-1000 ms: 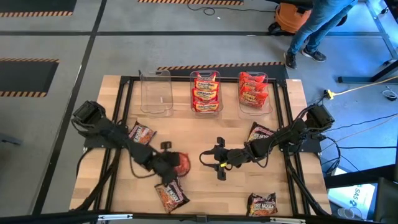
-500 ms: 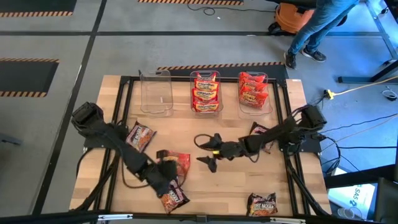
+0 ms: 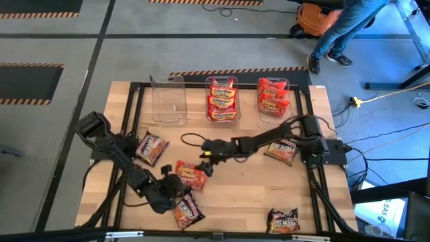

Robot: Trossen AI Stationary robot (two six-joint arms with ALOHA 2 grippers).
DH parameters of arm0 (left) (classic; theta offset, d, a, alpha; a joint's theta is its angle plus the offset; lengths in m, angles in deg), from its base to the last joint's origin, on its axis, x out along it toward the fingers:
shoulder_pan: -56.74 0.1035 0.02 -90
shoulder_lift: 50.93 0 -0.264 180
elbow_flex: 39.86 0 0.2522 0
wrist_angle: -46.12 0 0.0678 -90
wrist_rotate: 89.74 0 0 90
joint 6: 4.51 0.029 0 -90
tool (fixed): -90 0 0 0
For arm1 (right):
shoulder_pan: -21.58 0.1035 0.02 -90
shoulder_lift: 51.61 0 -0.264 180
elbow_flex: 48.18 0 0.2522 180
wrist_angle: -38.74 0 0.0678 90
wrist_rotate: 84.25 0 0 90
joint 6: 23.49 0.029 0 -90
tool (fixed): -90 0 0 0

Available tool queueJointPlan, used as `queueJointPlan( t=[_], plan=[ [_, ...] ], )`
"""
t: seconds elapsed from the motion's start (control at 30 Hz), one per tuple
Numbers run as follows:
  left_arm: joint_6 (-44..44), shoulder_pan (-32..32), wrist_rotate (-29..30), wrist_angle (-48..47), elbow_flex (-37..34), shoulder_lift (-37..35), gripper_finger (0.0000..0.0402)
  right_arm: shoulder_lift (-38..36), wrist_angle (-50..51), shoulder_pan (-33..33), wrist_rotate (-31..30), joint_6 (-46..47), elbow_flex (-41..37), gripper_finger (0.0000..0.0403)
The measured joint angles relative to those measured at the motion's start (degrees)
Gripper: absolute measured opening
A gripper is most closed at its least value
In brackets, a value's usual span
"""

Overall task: Sort Maruchan noodles
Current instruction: Put the orange noodle pack into the right transparent bin

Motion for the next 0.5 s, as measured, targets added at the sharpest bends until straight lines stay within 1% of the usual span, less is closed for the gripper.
queueJointPlan(
  t=[0.07,0.17,0.23,0.37,0.5],
  plan=[
    [0.1,0.2,0.6,0.1,-0.3,0.0,0.0105,1.5,4.4,-0.8,1.9,0.1,2.5,0.0330],
    [1.3,0.4,0.7,0.3,-0.4,0.0,0.0105,3.9,7.3,-1.7,4.5,1.0,6.2,0.0328],
    [1.7,0.4,1.0,0.4,-0.4,0.0,0.0105,5.2,8.2,-2.3,6.4,1.4,8.1,0.0328],
    [2.0,0.4,1.2,0.3,-0.5,0.0,0.0105,7.6,9.1,-3.0,12.7,3.2,10.8,0.0328],
    [2.7,0.4,1.3,0.3,-0.5,0.0,0.0105,9.2,9.0,-3.0,15.4,5.7,12.1,0.0328]
  ],
)
